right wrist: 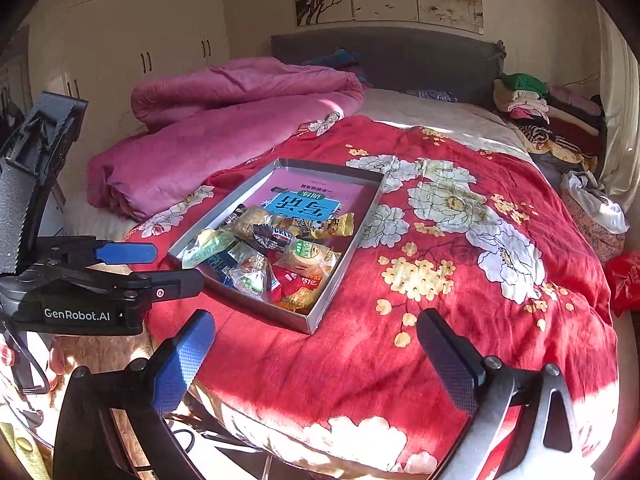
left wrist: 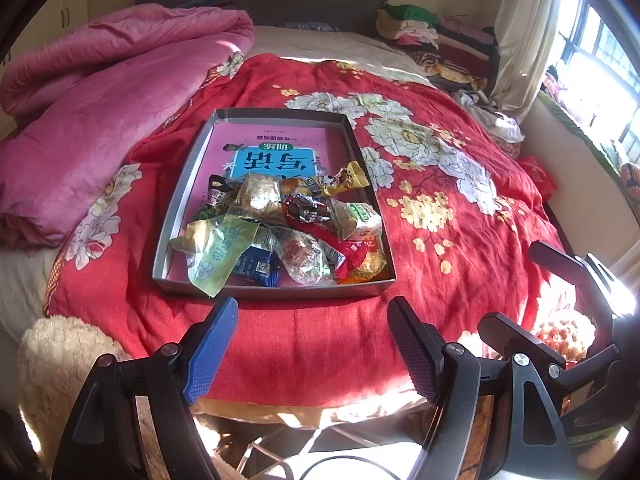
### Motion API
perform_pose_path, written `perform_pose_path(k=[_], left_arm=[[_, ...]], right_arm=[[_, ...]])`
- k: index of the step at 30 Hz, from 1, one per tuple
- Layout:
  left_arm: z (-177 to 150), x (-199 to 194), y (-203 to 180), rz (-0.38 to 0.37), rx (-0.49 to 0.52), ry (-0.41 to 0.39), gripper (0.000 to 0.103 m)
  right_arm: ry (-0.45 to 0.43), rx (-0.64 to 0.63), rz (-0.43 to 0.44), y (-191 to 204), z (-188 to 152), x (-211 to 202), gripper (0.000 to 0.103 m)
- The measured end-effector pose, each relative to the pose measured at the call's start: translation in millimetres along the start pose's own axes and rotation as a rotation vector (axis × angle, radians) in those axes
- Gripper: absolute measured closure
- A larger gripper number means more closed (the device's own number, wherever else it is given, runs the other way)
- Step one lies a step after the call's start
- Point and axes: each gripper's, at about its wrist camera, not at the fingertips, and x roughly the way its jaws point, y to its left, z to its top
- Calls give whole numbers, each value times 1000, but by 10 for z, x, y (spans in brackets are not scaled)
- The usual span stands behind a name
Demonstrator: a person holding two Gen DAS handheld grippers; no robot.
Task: Organize snacks
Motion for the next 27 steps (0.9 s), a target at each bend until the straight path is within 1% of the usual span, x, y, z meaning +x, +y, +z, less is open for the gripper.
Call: perform_pose_path(k=[7, 13, 27], left_arm=[[-45, -7, -73, -5, 24, 4, 24], [-48, -17, -57, -16, 16, 5, 24], [-61, -69, -22, -11, 12, -8, 24]], right_arm=[[-8, 22, 2, -26, 7, -3, 1], [-14, 20, -3, -12, 10, -12, 1], [-16, -6, 0, 86, 19, -51, 1]])
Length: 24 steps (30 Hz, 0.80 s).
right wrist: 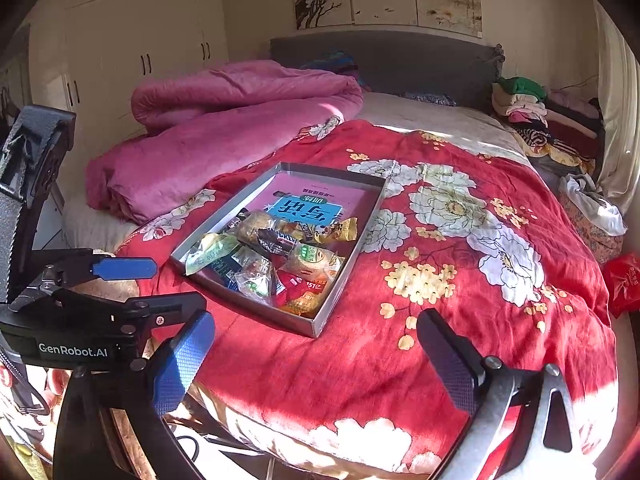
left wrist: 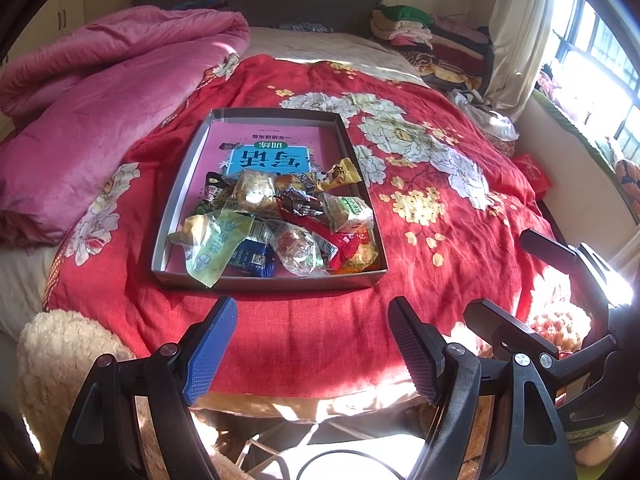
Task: Organize snacks
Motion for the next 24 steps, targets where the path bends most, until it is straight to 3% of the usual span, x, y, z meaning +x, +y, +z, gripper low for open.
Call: perform_pose_path(k=[24], left_arm=[[-16, -116, 24, 10, -1, -20, 24]], right_arm=[[-8, 14, -13, 14, 7, -85, 1]])
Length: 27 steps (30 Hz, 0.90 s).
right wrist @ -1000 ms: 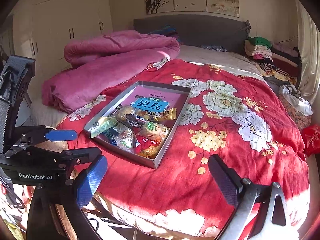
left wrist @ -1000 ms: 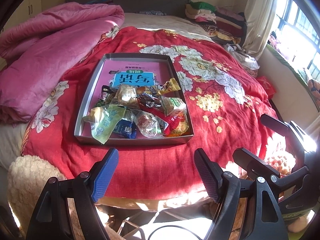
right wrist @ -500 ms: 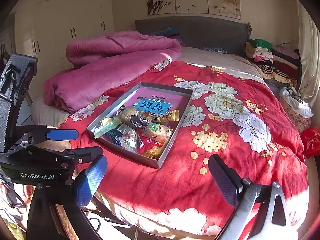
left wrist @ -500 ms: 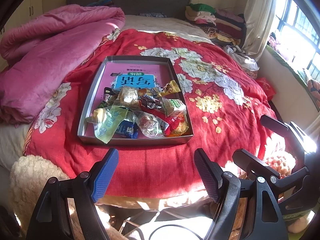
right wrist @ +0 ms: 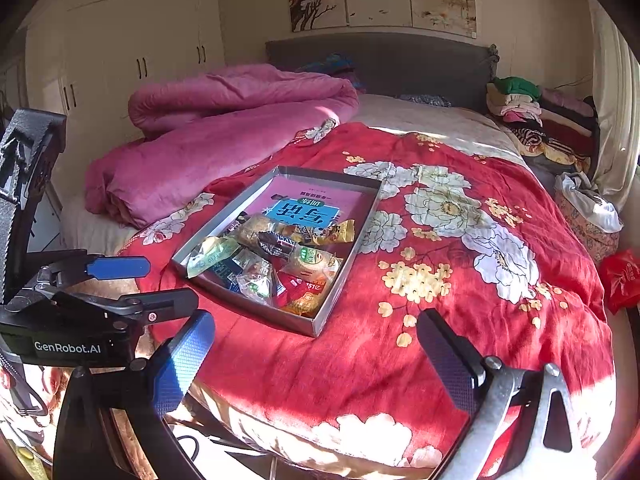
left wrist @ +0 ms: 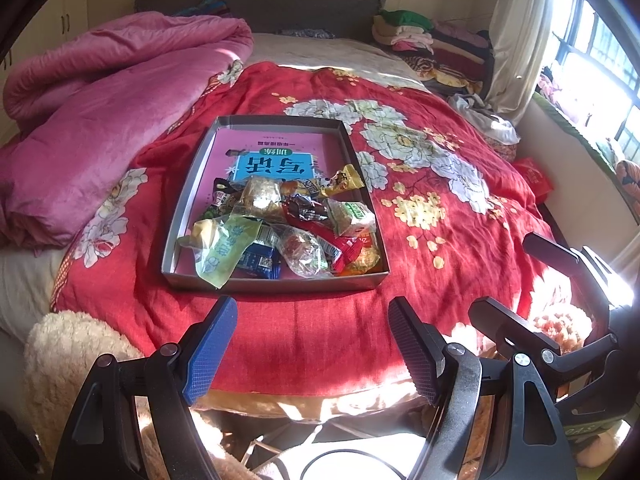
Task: Organize snacks
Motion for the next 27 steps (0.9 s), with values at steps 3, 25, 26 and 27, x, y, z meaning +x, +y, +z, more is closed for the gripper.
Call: perform_pose_path(k=[3, 25, 26, 27], left_arm=[[2, -4, 9, 2, -2, 2, 24], [40, 19, 103, 10, -76, -6, 24], [56, 20, 115, 10, -80, -11, 24], [71, 23, 128, 14, -84, -15, 24]], right_arm=[[-1, 2, -1, -1, 1, 2, 1], [7, 22, -11, -59, -18, 48, 1], [6, 26, -12, -76, -20, 52, 1], [5, 32, -14, -96, -24, 57, 1]])
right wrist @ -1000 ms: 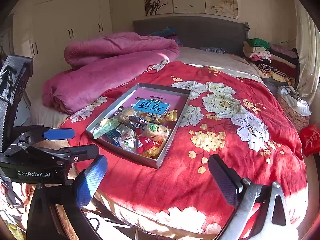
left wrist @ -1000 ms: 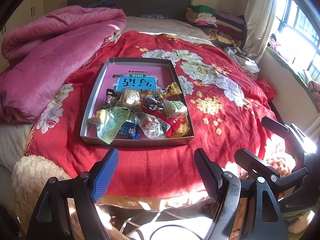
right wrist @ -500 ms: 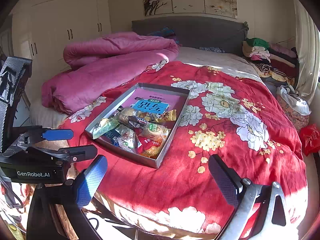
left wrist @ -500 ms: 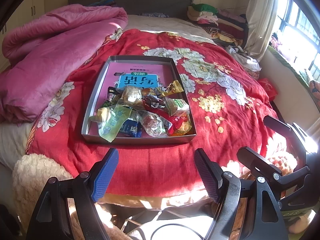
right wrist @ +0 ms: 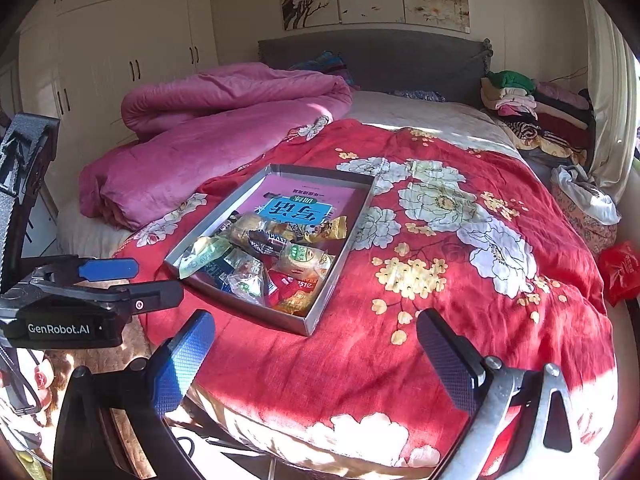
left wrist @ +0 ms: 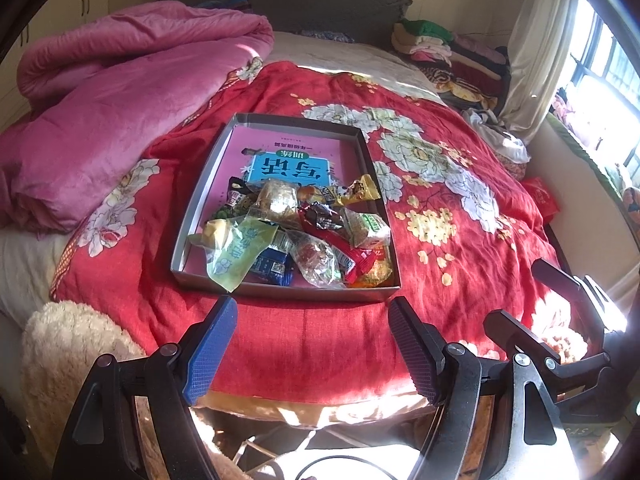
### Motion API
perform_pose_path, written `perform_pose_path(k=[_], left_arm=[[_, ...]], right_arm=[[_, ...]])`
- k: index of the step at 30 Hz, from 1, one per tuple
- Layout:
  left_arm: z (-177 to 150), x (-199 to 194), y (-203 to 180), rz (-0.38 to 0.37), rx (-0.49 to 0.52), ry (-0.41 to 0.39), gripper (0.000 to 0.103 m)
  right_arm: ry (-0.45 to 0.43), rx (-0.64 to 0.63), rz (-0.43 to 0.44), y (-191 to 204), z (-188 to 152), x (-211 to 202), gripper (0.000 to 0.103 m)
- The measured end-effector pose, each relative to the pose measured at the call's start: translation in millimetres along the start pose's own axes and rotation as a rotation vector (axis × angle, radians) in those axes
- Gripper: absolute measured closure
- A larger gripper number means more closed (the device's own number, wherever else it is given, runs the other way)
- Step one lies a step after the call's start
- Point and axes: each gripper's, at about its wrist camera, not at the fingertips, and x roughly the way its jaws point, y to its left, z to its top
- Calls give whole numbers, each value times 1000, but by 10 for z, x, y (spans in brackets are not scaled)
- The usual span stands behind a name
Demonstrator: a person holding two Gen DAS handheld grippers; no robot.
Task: Organize snacks
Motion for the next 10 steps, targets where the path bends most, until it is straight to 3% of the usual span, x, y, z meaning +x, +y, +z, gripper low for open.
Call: perform_pose_path(k=[6, 10], left_arm=[[194, 183, 203, 17, -49, -12, 24], [508, 277, 564, 70, -79, -98, 24]], right_arm=[[-7, 58, -35, -324, 17, 99, 1], [-7, 121, -136, -847, 50, 236, 1]])
